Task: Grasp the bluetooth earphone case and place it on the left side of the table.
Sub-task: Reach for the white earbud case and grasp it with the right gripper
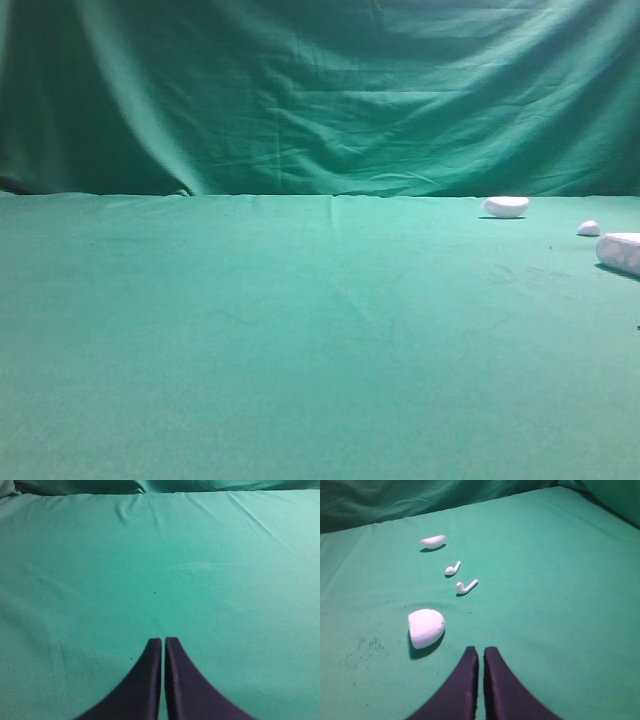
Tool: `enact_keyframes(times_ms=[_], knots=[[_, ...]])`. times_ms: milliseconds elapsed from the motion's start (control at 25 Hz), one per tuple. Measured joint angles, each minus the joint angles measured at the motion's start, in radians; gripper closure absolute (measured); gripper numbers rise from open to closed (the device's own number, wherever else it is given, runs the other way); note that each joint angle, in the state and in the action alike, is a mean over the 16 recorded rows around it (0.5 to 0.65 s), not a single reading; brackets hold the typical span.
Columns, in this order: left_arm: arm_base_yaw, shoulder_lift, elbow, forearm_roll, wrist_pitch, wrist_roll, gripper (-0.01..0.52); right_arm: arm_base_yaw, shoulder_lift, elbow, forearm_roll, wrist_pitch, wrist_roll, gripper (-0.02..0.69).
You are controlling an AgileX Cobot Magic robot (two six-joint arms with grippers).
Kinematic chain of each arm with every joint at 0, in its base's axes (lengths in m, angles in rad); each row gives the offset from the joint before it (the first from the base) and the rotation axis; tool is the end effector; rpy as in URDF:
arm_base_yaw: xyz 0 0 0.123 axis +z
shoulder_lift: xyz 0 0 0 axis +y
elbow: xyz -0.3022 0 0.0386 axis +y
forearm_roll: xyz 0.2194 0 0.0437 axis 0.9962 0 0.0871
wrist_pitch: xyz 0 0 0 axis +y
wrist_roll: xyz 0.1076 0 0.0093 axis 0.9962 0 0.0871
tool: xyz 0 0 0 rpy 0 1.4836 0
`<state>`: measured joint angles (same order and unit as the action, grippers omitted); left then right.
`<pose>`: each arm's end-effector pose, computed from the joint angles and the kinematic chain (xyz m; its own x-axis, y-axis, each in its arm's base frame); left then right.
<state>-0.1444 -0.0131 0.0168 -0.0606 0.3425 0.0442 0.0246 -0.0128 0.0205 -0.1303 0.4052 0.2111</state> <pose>0.0207 -0.0052 0.1728 -0.2550 0.0241 -0.9666 0.1601 0.9870 -0.0177 0.0195 -0.0051 0.1654 -0.3135 0.0833 -0.9459 0.0528 0.9961 0.0702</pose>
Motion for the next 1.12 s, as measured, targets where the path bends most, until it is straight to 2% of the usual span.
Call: enact_keyframes(times_ms=[800, 1120], knots=[[0.000, 0.000, 0.000, 0.000, 0.000, 0.000, 0.514, 0.000, 0.000, 0.001, -0.005, -0.004, 0.000, 0.665], [0.000, 0.000, 0.000, 0.000, 0.000, 0.000, 0.514, 0.000, 0.000, 0.004, -0.024, -0.088, 0.000, 0.665]])
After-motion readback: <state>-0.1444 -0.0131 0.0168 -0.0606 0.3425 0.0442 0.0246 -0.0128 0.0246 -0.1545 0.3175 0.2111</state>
